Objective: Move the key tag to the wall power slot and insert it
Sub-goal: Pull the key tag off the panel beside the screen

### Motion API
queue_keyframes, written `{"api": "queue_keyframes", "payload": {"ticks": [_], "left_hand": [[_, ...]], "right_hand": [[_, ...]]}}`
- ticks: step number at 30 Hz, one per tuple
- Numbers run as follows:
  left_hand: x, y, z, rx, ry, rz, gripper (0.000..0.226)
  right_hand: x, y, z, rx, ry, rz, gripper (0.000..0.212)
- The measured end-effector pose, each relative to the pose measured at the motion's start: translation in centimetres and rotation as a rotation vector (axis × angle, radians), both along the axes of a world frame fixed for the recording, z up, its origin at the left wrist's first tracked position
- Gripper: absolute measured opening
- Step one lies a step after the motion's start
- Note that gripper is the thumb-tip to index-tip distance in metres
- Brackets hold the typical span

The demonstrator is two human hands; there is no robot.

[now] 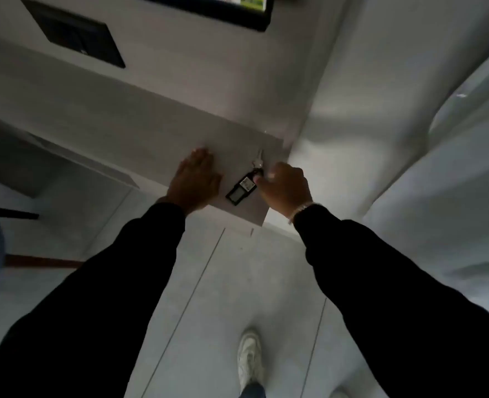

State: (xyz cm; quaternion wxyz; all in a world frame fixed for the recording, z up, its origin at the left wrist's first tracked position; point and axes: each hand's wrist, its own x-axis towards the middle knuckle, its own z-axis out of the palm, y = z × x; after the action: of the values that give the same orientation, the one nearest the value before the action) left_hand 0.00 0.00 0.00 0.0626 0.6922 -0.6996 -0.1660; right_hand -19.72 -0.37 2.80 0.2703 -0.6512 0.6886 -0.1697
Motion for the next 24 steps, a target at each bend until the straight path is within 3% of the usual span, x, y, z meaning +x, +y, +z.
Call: {"api": "queue_keyframes", "payload": {"ticks": [2, 6, 14, 20, 24], "left_hand": [[0.9, -1.6, -0.9, -0.023, -0.030, 0.017, 0.063], [1.2, -2.5, -2.3, -0.082, -0.102, 0.036, 0.071], [-2.0, -0.9, -2.6, -0.129, -0.143, -0.038, 0.086], [-4.6, 1.3, -2.8, -0.126, -0.137, -0.116, 0.083], [-5.8, 3.6, -2.1, -0.069, -0.102, -0.203, 0.079]], "right_hand": [[1.6, -0.8, -0.4, 0.004, -0.010, -0.094, 0.050], [3.5, -1.2, -1.0, -0.004, 0.023, -0.074, 0.061], [0.1, -0.5, -0.3, 0.059, -0.109, -0.034, 0.029], [-2.5, 0.2, 1.4, 0.493, -0.629, -0.357, 0.021], [-4.9, 1.6, 3.3, 0.603, -0.795, -0.409, 0.015]]}}
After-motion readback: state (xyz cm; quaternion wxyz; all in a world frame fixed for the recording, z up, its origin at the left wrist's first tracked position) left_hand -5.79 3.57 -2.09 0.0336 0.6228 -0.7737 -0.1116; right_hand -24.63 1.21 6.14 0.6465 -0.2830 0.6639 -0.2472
